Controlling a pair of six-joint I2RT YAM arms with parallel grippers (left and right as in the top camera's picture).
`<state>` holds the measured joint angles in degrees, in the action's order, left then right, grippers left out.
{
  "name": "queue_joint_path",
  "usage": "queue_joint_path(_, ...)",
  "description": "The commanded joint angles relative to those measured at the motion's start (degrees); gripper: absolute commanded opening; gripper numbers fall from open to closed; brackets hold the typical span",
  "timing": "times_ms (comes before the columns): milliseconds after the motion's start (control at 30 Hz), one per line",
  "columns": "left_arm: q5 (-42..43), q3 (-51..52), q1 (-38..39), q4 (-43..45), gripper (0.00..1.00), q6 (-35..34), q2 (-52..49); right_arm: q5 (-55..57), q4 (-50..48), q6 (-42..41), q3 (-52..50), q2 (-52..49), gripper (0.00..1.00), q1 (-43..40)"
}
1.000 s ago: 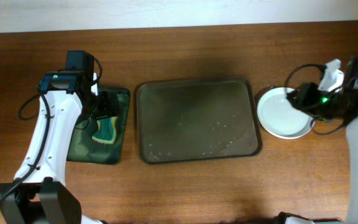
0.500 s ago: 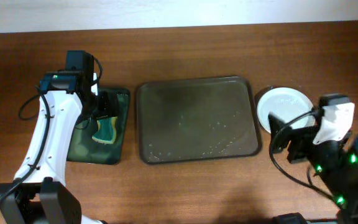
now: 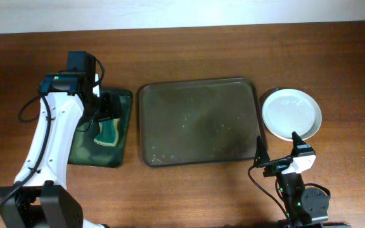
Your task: Clean dirty plates on tray and stack at the side
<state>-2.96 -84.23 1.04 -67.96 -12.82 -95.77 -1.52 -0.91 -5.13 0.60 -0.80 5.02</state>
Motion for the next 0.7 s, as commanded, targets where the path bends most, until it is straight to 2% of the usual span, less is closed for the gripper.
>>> queue_joint_path(0, 0.37, -0.72, -0.37, -0.04, 0.99, 0.31, 0.63, 0.31, 1.16, 0.24, -0.28, 0.57, 0.98, -0.17)
queue_joint_path(100, 0.39, -0.72, -0.31, -0.04, 0.99, 0.31, 0.63, 0.5, 5.35, 0.24, -0.28, 0.26, 0.98, -0.17)
queue_joint_path(333, 0.37, -0.28, -0.52, -0.02, 0.99, 0.31, 0.66, 0.52, 5.38, 0.24, -0.28, 0.07, 0.98, -0.17)
queue_joint_path(400, 0.35, 1.9, 0.28, -0.04, 1.0, 0.31, 2.93, 0.52, 5.38, 0.24, -0.28, 0.07, 0.98, -0.17)
queue_joint_path(500, -1.4, 9.66, 2.75, 0.9, 0.99, 0.31, 13.42, 0.52, 5.38, 0.24, -0.28, 0.07, 0.98, -0.17)
queue_joint_path(533, -2.21, 14.03, 3.56, 4.52, 0.99, 0.28, 19.39, 0.52, 5.38, 0.24, -0.28, 0.07, 0.98, -0.17)
queue_joint_path(600, -2.05, 25.22, 3.78, 20.31, 0.99, 0.35, 33.81, 0.52, 5.38, 0.24, -0.28, 0.07, 0.98, -0.17)
queue_joint_path(667, -2.4, 35.98, 3.78, 32.24, 0.99, 0.55, 47.36, 0.52, 5.38, 0.24, -0.28, 0.07, 0.98, -0.17)
